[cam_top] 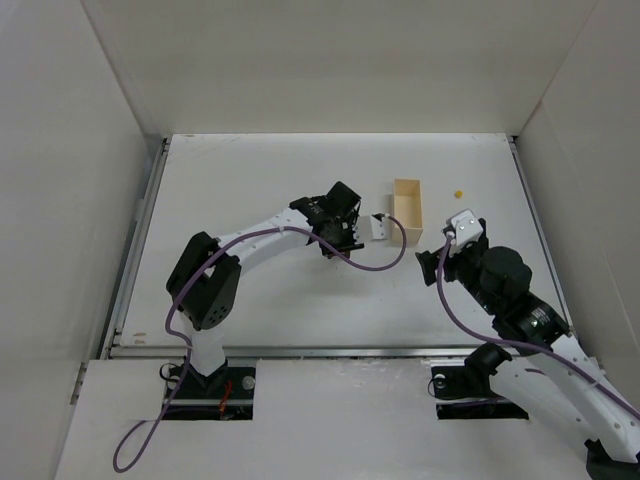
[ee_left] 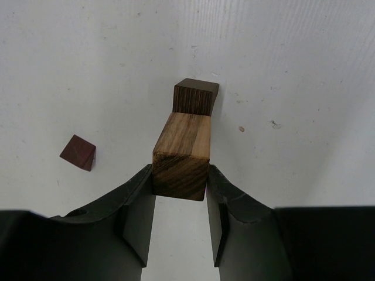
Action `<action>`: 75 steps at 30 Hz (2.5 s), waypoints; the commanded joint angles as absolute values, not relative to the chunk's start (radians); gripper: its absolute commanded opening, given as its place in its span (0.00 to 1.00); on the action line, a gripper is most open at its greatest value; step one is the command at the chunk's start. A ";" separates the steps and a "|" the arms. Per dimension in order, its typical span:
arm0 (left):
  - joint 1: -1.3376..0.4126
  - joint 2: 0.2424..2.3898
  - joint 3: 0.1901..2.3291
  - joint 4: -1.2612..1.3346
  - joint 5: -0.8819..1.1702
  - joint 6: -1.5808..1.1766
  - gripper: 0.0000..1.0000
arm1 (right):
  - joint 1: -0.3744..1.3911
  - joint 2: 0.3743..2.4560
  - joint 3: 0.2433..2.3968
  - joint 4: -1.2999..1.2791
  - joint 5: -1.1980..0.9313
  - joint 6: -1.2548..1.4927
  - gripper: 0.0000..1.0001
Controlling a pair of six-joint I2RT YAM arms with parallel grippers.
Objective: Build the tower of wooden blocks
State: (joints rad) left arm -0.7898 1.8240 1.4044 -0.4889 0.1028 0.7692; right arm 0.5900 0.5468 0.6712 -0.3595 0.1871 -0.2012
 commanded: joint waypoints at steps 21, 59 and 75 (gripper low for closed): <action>-0.790 1.836 1.394 -0.451 0.103 0.776 0.00 | 0.588 0.534 0.670 -0.334 0.187 -0.184 0.99; -0.790 1.836 1.394 -0.451 0.074 0.749 0.47 | 0.588 0.552 0.670 -0.325 0.169 -0.193 0.99; -0.790 1.845 1.404 -0.420 0.028 0.749 0.38 | 0.588 0.552 0.670 -0.325 0.169 -0.193 0.99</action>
